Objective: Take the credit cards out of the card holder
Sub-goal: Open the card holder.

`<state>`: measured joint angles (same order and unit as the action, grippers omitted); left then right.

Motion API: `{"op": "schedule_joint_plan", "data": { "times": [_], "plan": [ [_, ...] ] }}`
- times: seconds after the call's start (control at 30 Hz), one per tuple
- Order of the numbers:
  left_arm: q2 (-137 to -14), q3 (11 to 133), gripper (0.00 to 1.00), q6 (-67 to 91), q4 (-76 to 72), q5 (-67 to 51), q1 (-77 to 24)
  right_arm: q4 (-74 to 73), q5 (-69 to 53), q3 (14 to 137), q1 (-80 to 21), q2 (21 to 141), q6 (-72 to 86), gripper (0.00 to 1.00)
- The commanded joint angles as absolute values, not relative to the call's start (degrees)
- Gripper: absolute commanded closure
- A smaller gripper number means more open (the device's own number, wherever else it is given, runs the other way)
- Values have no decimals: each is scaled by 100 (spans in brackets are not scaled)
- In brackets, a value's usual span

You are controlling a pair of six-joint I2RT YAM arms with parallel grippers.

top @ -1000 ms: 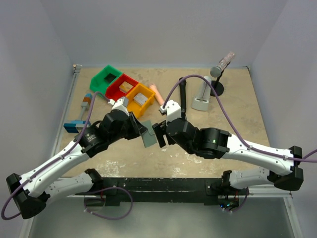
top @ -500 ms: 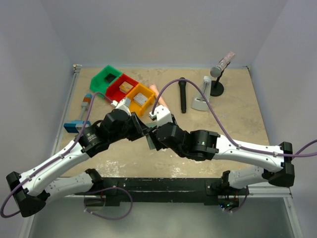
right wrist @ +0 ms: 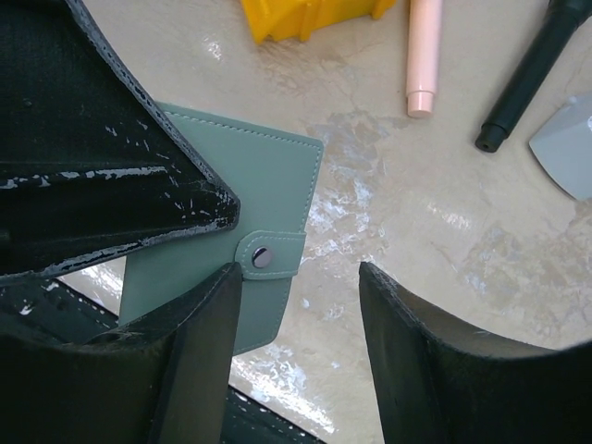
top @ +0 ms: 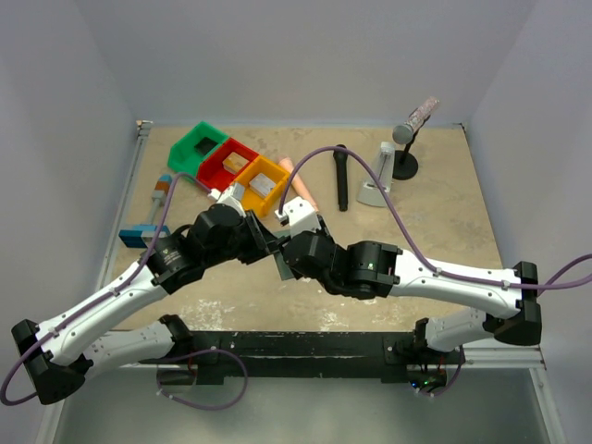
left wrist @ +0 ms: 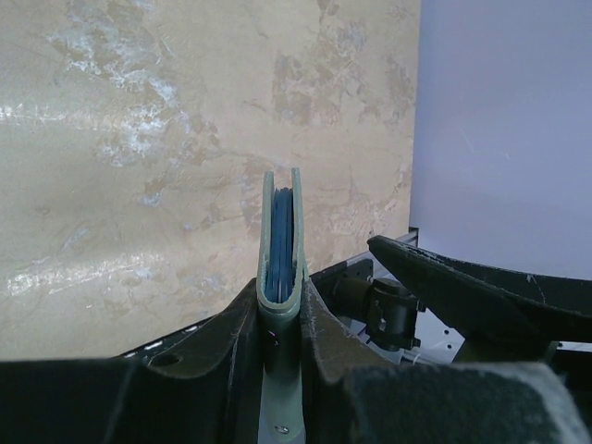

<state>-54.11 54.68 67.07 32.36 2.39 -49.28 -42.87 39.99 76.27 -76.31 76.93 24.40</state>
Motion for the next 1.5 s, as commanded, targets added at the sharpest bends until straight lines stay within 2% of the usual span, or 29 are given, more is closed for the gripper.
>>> {"op": "schedule_joint_plan", "data": {
  "times": [0.0,0.33,0.53,0.87,1.1,1.47],
  "plan": [
    [-5317,5739,100,6899,3059,26,-4975,-4377,4342,7901,-7699,7769,2452,44],
    [-5370,5836,100,6961,3067,-114,-4975,-4491,4535,7989,-7831,7910,2408,44],
    [-5396,5836,100,6996,3041,-141,-4975,-4500,4518,7998,-7893,7893,2408,39],
    [-5370,5809,100,7084,2830,-404,-5001,-4834,4474,8288,-7893,8244,2522,43],
    [-5300,5801,100,7119,2751,-475,-5054,-5053,4403,8385,-7893,8393,2654,48],
    [-5177,5713,100,7128,2733,-492,-5080,-5467,4579,8473,-7866,8490,2874,66]
  ]
}}
